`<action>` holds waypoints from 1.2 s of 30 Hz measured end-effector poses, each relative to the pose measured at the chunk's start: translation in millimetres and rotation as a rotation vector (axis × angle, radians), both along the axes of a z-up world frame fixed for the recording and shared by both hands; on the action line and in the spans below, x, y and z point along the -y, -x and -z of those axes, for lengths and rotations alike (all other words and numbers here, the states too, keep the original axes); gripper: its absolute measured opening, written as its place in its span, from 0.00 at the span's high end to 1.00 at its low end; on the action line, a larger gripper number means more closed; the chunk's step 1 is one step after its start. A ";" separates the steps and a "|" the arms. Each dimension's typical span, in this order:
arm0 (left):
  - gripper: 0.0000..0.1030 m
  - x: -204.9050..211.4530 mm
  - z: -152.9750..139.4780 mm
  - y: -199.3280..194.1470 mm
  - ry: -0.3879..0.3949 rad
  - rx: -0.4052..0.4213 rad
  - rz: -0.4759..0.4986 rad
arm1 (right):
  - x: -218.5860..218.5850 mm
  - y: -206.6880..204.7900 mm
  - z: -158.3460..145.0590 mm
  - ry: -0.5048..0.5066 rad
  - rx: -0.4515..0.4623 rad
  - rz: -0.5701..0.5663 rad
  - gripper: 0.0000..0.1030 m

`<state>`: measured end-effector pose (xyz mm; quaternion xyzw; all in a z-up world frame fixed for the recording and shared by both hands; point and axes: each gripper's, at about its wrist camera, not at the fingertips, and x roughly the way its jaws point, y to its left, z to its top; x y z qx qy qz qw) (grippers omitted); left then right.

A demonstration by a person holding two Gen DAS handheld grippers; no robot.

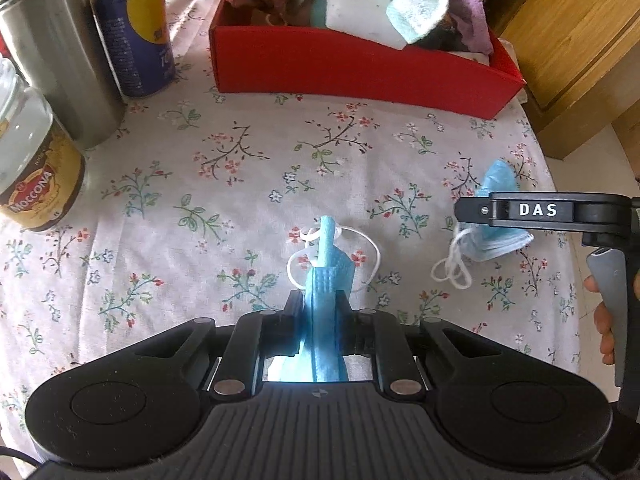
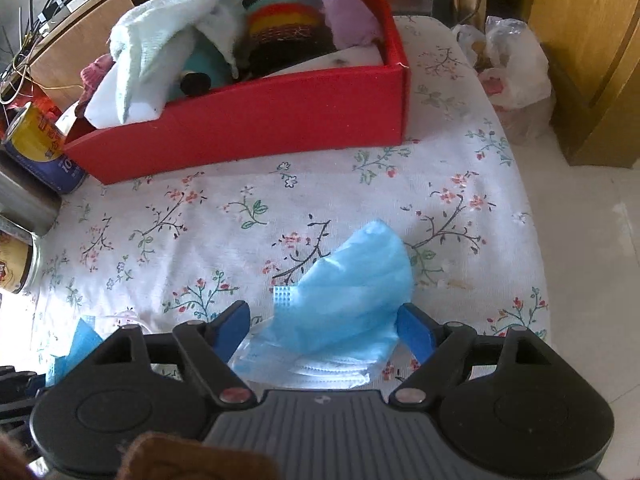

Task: Organize soft objects
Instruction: 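Lift the blue mask with the left gripper while the right gripper lifts its mask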

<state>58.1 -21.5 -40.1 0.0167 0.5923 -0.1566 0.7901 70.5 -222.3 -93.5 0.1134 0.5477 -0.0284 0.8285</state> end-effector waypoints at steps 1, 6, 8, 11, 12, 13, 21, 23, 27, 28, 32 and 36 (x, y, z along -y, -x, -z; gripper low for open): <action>0.87 0.5 -0.1 0.1 0.000 0.001 0.000 | -1.6 -1.0 0.3 0.000 0.004 -0.012 0.51; 0.86 -0.8 0.4 -0.7 0.001 -0.001 -0.006 | 0.0 4.5 -3.3 -0.026 0.019 -0.043 0.71; 0.85 0.8 -0.3 -0.5 0.003 -0.001 -0.005 | 5.1 9.5 -4.2 -0.047 0.017 -0.046 0.80; 0.84 3.5 -3.9 1.8 0.017 0.005 0.005 | 10.3 16.8 -5.7 -0.085 0.015 -0.040 0.90; 0.84 4.0 -5.3 2.5 0.023 0.009 0.010 | 11.7 19.0 -6.6 -0.109 0.015 -0.038 0.94; 0.84 4.5 -6.5 3.3 0.027 0.013 0.012 | 11.4 21.1 -8.5 -0.132 0.015 -0.036 0.96; 0.84 0.7 -11.3 5.3 0.038 0.032 0.001 | 4.4 35.7 -25.0 -0.144 0.055 -0.065 0.99; 0.84 1.5 -14.3 6.6 0.040 0.038 0.000 | 2.5 40.4 -31.0 -0.148 0.069 -0.074 0.99; 0.84 3.0 -21.0 8.3 0.061 0.050 0.002 | 1.7 50.5 -44.1 -0.160 0.102 -0.086 0.99; 0.84 2.5 -22.9 8.2 0.067 0.054 0.000 | 1.9 53.5 -47.7 -0.168 0.113 -0.090 0.99; 0.84 1.1 -32.5 8.0 0.088 0.072 -0.012 | 1.3 63.6 -60.7 -0.182 0.149 -0.101 0.99; 0.84 1.3 -43.7 7.8 0.097 0.102 -0.018 | 1.1 70.5 -71.4 -0.191 0.172 -0.115 0.99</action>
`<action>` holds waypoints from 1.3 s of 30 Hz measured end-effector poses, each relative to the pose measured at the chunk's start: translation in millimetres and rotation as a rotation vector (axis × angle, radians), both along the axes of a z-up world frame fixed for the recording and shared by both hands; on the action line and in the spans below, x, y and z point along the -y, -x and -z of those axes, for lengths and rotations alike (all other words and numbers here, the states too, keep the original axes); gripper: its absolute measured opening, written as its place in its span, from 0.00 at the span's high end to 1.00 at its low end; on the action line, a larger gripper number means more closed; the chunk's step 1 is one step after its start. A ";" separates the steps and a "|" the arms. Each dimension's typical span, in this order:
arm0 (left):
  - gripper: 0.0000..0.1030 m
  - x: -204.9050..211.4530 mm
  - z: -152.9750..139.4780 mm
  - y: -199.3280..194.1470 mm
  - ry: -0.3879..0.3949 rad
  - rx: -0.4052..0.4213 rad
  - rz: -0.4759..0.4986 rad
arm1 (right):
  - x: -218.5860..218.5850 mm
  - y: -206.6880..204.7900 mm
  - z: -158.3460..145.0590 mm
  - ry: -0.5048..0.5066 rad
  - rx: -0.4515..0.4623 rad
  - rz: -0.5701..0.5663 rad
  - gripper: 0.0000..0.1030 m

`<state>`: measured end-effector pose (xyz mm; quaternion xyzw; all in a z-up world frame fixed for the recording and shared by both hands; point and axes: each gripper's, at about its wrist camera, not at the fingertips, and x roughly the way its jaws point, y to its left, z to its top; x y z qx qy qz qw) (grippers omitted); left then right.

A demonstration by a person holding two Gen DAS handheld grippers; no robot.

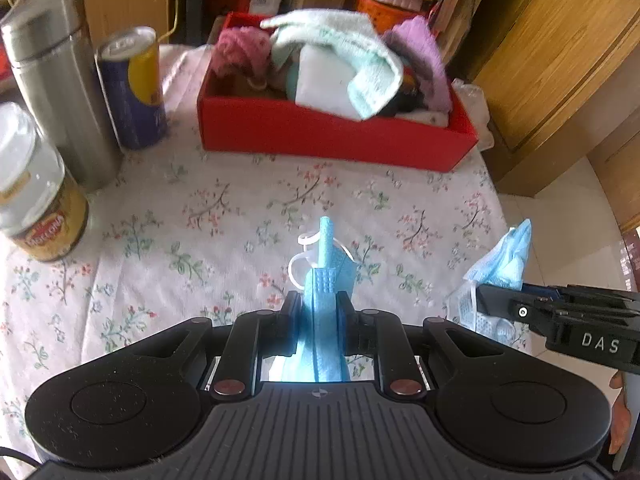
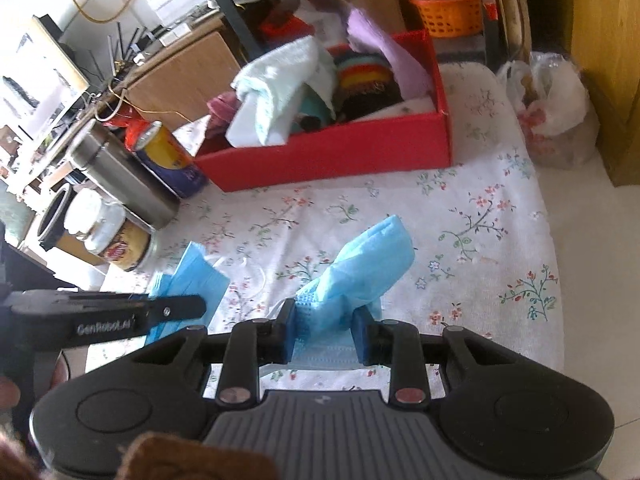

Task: Organize soft objects
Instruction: 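Lift the blue mask with the left gripper while the right gripper lifts its mask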

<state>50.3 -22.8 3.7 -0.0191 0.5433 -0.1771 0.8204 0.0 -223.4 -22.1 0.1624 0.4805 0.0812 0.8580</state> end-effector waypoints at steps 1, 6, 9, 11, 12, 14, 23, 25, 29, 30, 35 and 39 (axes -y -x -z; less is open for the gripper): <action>0.84 0.9 -2.2 0.4 -0.002 0.009 0.001 | 0.3 1.8 -2.5 0.001 0.007 0.000 0.99; 0.84 0.9 -11.9 4.5 0.002 0.036 0.000 | 1.1 9.3 -13.9 0.008 0.035 0.001 0.99; 0.84 -0.3 -19.0 6.0 0.008 0.054 -0.005 | 0.1 12.2 -22.2 0.004 0.057 -0.007 0.99; 0.84 -0.5 -25.4 7.1 0.021 0.072 -0.010 | 0.3 15.0 -28.5 -0.011 0.078 -0.007 0.99; 0.84 -0.9 -29.4 7.2 0.029 0.082 -0.012 | 0.5 16.2 -32.9 -0.017 0.092 -0.007 0.99; 0.83 -1.9 -38.1 6.7 0.047 0.104 -0.017 | 1.8 17.8 -41.1 -0.034 0.119 -0.004 0.99; 0.81 -2.4 -89.1 -4.7 0.139 0.230 -0.058 | 9.9 13.3 -90.3 -0.104 0.281 0.016 0.99; 0.81 -0.9 -98.5 -9.1 0.149 0.256 -0.067 | 8.9 9.2 -99.3 -0.095 0.309 0.011 0.99; 0.79 -0.7 -111.0 -18.3 0.171 0.288 -0.093 | 10.3 -2.3 -111.2 -0.101 0.342 0.022 0.99; 0.79 -0.5 -112.3 -21.1 0.172 0.293 -0.099 | 11.6 -5.6 -113.7 -0.099 0.349 0.028 0.99; 0.79 1.6 -115.7 -42.5 0.152 0.318 -0.131 | 18.1 -24.1 -124.4 -0.076 0.398 0.068 0.99; 0.76 6.8 -119.2 -62.0 0.147 0.352 -0.146 | 23.3 -46.5 -130.7 -0.051 0.430 0.103 0.99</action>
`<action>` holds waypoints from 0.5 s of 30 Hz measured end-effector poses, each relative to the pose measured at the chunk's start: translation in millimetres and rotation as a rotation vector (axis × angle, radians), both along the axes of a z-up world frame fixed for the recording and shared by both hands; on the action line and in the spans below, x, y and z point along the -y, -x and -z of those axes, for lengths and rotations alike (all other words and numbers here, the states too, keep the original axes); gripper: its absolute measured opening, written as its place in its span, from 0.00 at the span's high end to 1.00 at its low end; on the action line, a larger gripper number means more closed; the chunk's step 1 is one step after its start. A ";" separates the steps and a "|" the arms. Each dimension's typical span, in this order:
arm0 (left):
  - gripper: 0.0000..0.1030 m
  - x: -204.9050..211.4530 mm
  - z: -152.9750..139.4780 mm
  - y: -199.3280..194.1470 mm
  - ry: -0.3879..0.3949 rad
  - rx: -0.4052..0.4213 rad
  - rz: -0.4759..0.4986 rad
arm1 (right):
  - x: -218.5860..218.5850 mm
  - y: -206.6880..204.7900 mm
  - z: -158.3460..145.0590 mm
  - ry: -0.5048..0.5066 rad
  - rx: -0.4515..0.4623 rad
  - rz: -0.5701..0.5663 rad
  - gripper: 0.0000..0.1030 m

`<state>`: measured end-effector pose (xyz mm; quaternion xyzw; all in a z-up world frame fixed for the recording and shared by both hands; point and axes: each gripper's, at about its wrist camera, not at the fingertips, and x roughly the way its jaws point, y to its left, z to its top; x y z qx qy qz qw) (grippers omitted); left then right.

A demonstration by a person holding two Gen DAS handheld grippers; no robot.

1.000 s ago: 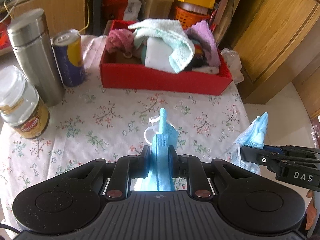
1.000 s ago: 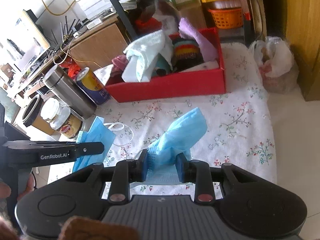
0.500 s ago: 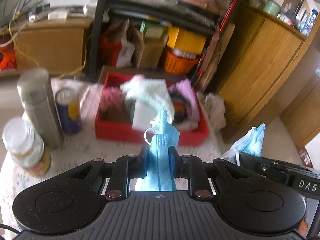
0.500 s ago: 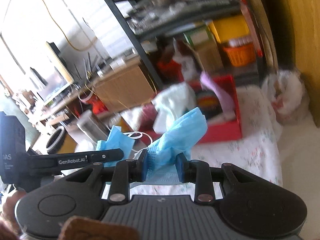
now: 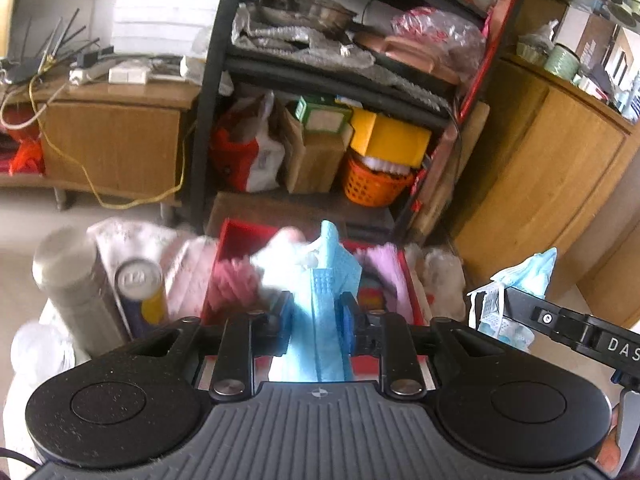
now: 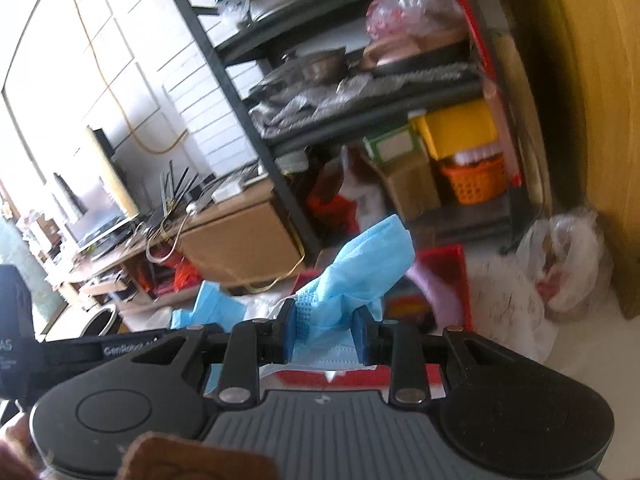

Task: Organize soft objects
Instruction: 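Lift the blue mask with the left gripper while the right gripper lifts its mask, then drop the mask into the red box with the left gripper while the right drops its mask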

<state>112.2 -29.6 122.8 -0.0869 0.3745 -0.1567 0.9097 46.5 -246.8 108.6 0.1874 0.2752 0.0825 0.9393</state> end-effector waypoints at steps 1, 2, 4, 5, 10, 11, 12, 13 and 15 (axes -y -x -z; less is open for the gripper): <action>0.76 1.4 -0.3 -4.5 -0.003 0.005 -0.003 | 1.2 -7.2 -0.6 0.006 0.005 0.009 0.99; 0.76 2.9 0.3 -10.6 -0.006 0.010 -0.009 | 2.0 -12.7 -0.5 0.011 0.008 0.015 0.99; 0.76 6.0 4.1 -24.4 -0.015 0.010 -0.022 | 3.6 -28.8 1.0 0.018 0.010 0.023 0.99; 0.76 7.3 7.6 -31.1 -0.019 0.005 -0.024 | 4.3 -37.2 2.6 0.025 0.006 0.030 0.99; 0.76 13.8 33.8 -67.3 -0.078 -0.026 -0.061 | 7.4 -85.7 26.5 0.086 -0.038 0.071 0.99; 0.76 14.1 39.9 -74.0 -0.088 -0.036 -0.069 | 7.6 -95.0 33.7 0.093 -0.056 0.070 0.99; 0.75 14.7 46.4 -80.6 -0.101 -0.046 -0.076 | 7.2 -103.1 40.9 0.104 -0.072 0.070 0.99; 0.74 15.7 52.6 -86.4 -0.117 -0.053 -0.082 | 7.2 -112.7 49.7 0.116 -0.094 0.071 0.99; 0.55 17.5 65.3 -94.8 -0.166 -0.058 -0.093 | 5.8 -126.9 63.6 0.138 -0.136 0.066 0.97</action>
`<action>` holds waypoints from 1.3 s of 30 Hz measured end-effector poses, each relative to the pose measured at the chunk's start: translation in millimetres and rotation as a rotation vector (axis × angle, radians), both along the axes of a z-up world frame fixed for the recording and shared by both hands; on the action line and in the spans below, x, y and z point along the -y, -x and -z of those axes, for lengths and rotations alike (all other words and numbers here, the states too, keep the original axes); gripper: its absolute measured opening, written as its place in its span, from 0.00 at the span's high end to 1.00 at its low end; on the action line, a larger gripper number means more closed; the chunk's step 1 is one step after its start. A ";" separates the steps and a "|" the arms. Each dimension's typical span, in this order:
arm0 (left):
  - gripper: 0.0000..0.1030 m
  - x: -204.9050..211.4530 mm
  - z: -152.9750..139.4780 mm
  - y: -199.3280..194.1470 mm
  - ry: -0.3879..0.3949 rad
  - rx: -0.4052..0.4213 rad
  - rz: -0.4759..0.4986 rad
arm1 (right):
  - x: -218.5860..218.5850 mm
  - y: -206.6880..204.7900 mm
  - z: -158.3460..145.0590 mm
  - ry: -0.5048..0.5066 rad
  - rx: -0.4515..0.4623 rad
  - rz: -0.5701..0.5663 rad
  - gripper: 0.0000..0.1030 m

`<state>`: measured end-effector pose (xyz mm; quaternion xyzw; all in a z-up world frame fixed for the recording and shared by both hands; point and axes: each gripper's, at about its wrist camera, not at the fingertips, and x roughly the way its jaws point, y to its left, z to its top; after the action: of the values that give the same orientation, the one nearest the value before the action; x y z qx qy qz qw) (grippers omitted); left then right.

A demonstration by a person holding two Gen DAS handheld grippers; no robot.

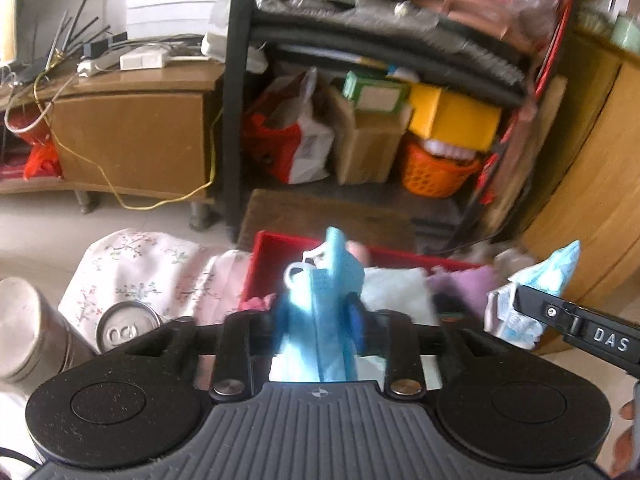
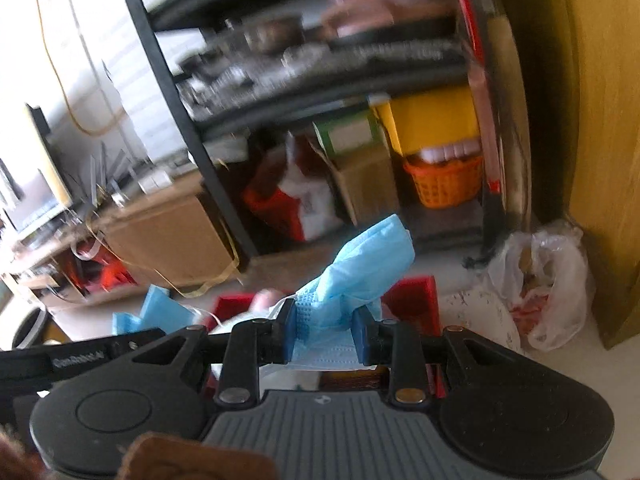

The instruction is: Organize soft objects

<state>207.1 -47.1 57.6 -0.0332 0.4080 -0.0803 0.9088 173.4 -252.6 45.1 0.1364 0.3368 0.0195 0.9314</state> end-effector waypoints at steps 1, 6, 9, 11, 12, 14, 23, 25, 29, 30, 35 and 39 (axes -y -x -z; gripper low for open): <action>0.50 1.3 5.4 -2.8 -0.028 0.002 -0.004 | -0.9 -5.4 5.7 0.011 -0.021 -0.007 0.94; 0.31 3.1 16.6 -7.3 -0.075 -0.012 -0.005 | -5.0 -14.8 22.6 0.030 -0.058 -0.012 0.72; 0.26 1.8 12.2 -3.0 -0.064 -0.011 -0.001 | -7.5 -11.9 22.9 0.058 -0.053 -0.011 0.65; 0.26 -0.4 7.8 2.1 -0.052 -0.011 0.005 | -8.8 -8.8 20.4 0.085 -0.048 -0.009 0.64; 0.25 -1.0 5.9 4.7 -0.044 -0.012 0.006 | -10.2 -8.3 20.3 0.107 -0.053 -0.010 0.64; 0.25 -5.0 1.0 11.3 -0.018 -0.018 0.001 | -10.5 -3.9 21.1 0.143 -0.057 0.000 0.64; 0.24 -16.1 -4.6 55.5 0.040 -0.049 0.025 | -6.6 40.0 9.6 0.080 -0.053 0.013 0.63; 0.24 -17.7 -3.5 67.3 0.029 -0.051 0.036 | -12.2 51.8 11.8 0.091 -0.071 0.002 0.63; 0.24 -19.2 0.9 88.7 0.014 -0.062 0.055 | -20.4 74.9 19.6 0.080 -0.107 -0.025 0.63; 0.24 -18.9 2.7 92.8 0.007 -0.071 0.058 | -22.7 79.6 21.2 0.081 -0.115 -0.030 0.63; 0.24 -21.4 8.9 109.2 -0.006 -0.085 0.073 | -27.2 104.0 23.7 0.063 -0.114 -0.034 0.63; 0.24 -24.5 11.5 124.1 0.002 -0.083 0.070 | -27.7 120.6 21.9 0.051 -0.106 -0.029 0.63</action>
<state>83.0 -22.6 46.1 -0.0230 0.4463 -0.1107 0.8877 52.9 -224.9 23.1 0.1088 0.3881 0.0174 0.9150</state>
